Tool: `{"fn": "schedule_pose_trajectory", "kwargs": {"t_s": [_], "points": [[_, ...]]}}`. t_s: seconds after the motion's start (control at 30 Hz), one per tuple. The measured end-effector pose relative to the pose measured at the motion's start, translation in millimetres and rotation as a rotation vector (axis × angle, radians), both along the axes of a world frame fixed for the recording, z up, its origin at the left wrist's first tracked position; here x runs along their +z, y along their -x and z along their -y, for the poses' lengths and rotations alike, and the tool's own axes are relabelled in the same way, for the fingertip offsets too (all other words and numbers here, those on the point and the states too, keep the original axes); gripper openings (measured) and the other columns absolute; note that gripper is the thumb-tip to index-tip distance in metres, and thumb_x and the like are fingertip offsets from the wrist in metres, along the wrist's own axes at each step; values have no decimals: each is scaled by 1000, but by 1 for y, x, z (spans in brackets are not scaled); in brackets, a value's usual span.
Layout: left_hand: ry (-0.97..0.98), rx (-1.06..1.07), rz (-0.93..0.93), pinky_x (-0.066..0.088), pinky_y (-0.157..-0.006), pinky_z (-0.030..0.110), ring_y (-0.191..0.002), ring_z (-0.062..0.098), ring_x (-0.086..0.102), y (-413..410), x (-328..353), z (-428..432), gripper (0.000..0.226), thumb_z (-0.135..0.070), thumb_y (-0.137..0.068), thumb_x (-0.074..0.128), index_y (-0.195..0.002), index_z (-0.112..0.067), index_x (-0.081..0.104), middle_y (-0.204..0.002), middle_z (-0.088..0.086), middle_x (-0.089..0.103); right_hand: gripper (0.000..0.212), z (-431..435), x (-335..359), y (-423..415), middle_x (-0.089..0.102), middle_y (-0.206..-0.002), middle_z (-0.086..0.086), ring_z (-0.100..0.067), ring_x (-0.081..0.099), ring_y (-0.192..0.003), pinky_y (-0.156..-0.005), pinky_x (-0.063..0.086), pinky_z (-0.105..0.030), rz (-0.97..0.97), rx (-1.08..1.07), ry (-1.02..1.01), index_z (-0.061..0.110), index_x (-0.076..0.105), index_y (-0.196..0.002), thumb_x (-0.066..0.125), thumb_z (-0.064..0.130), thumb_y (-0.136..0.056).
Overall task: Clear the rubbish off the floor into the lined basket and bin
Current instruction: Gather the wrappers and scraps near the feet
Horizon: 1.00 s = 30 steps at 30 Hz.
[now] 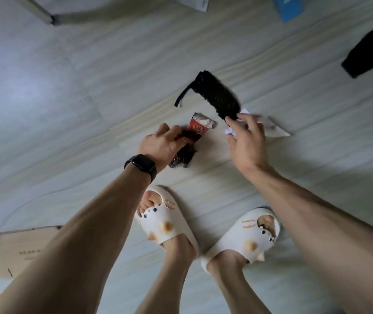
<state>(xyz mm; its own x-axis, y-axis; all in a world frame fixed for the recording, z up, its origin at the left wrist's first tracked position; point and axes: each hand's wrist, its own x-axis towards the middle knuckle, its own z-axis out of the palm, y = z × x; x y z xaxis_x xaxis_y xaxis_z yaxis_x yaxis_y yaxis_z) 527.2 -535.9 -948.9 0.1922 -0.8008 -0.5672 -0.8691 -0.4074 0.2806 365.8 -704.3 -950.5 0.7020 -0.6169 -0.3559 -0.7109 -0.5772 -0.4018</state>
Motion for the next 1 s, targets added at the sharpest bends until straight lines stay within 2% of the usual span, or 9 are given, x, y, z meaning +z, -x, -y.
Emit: {"fn": "schedule_pose_trajectory", "kwargs": {"t_s": [0.1,0.2,0.3,0.4,0.6,0.7,0.77,0.93,1.0], "points": [[-42,136,-38,53,-74,43,-111,31,49,-1,9,0,33,-22,-99,49,-131,-21,58,-124,6,54,35,6,-4,-6,64,-119,-13,-33,63,-104,-93,48,-37,-9,-170,-60,8,72,-114,61,-4,-83],[-35,181,-63,53,-76,44,-105,31,53,1,33,-8,33,-24,-98,52,-130,-18,60,-120,7,57,34,7,11,-4,71,-103,-13,-32,66,-94,-80,50,-34,-102,-172,-98,9,77,-99,62,-7,-74],[-45,235,-54,52,-74,41,-106,30,54,2,81,-22,34,-25,-97,55,-130,-18,60,-119,7,56,31,-7,64,5,73,-98,-12,-30,64,-95,-79,50,-34,-103,-119,-148,7,78,-95,62,-7,-72],[-98,340,-33,53,-75,41,-107,30,54,3,160,-38,34,-28,-97,55,-130,-19,59,-118,6,56,31,-24,156,20,71,-103,-12,-32,65,-96,-83,50,-35,-72,-50,-141,8,78,-101,64,-5,-76],[-34,574,-47,52,-77,41,-99,32,59,16,353,-69,34,-25,-94,59,-126,-16,63,-110,8,59,37,-52,357,31,73,-96,-6,-31,67,-85,-80,41,-25,35,102,-125,9,79,-96,70,-12,-67],[37,694,0,50,-74,38,-97,33,60,22,465,-91,33,-28,-93,61,-124,-20,64,-108,7,60,35,-65,464,23,73,-94,-2,-29,68,-83,-78,50,-27,144,231,-112,10,79,-96,72,-12,-69],[75,752,16,51,-73,38,-95,34,61,28,512,-103,32,-31,-93,61,-124,-23,64,-107,7,60,35,-70,506,20,73,-92,-1,-28,68,-80,-70,57,-30,218,317,-70,11,79,-93,75,-13,-67],[269,954,143,51,-64,37,-83,34,63,75,676,-174,32,-22,-87,66,-119,-25,67,-98,4,62,36,-110,658,28,72,-94,-2,-27,66,-82,-72,58,-32,397,522,-7,10,78,-94,78,-12,-66],[312,971,178,50,-62,38,-82,36,63,94,712,-196,33,-20,-85,69,-117,-21,69,-97,6,64,37,-125,691,36,72,-95,-2,-26,66,-83,-71,59,-32,458,564,29,10,78,-95,79,-12,-65]]}}
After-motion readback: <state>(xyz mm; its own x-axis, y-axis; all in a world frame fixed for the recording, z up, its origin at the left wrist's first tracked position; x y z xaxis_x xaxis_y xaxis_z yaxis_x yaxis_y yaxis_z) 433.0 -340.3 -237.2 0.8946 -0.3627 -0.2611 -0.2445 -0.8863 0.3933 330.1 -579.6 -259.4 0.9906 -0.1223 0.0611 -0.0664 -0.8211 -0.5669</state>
